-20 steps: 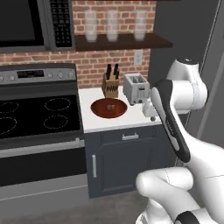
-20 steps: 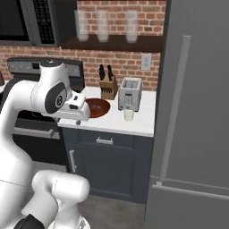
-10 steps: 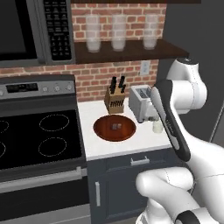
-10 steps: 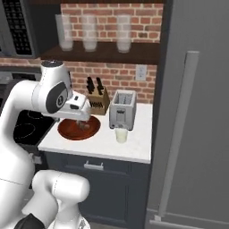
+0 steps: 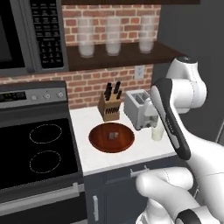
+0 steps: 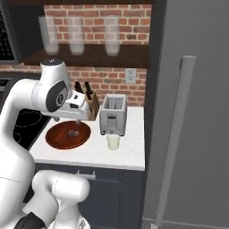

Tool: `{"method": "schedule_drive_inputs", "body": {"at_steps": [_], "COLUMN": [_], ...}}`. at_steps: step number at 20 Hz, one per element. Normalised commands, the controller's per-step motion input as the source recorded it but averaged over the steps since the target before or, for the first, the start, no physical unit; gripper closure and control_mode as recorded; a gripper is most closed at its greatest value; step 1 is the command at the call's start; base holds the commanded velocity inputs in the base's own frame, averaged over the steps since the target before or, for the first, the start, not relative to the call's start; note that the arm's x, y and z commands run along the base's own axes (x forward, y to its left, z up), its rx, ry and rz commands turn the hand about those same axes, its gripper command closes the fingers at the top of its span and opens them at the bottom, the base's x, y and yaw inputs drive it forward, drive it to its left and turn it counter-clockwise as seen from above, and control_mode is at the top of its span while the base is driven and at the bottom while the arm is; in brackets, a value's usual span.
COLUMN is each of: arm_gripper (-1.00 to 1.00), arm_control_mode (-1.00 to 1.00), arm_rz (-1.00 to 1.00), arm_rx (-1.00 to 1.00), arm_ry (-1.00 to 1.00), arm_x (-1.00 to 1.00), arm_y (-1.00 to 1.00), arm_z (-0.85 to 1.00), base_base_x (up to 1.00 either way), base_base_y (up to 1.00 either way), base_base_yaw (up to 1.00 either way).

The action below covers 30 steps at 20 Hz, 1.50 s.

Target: Grab a lemon wedge from the fridge and one ice cube from the ice bowl, and put them in the glass of lemonade.

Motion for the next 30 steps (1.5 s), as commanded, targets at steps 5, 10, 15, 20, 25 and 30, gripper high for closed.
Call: {"method": "schedule_drive_inputs", "body": {"at_steps": [5, 10, 15, 20, 25, 30], "arm_gripper": [-1.0, -1.0, -1.0, -1.0, -1.0, -1.0], "arm_control_mode": [1.0, 1.0, 1.0, -1.0, -1.0, -1.0], "arm_rz": [0.0, 0.0, 0.0, -0.01, 0.04, 0.18], "arm_rx": [0.0, 0.0, 0.0, 0.0, 0.0, 0.0], "arm_ry": [0.0, 0.0, 0.0, 0.0, -0.04, -0.09], "arm_x": [0.0, 0.0, 0.0, 0.0, 0.0, 0.0], "arm_y": [0.0, 0.0, 0.0, 0.0, 0.12, 0.49], "arm_z": [0.0, 0.0, 0.0, 0.0, -0.24, -0.54], "base_base_x": [0.48, 0.61, 0.27, 0.0, 0.0, 0.0], "base_base_y": [0.32, 0.52, 0.58, 0.05, 0.0, 0.0], "base_base_yaw": [-0.28, -0.26, -0.21, -0.02, 0.0, 0.0]}}
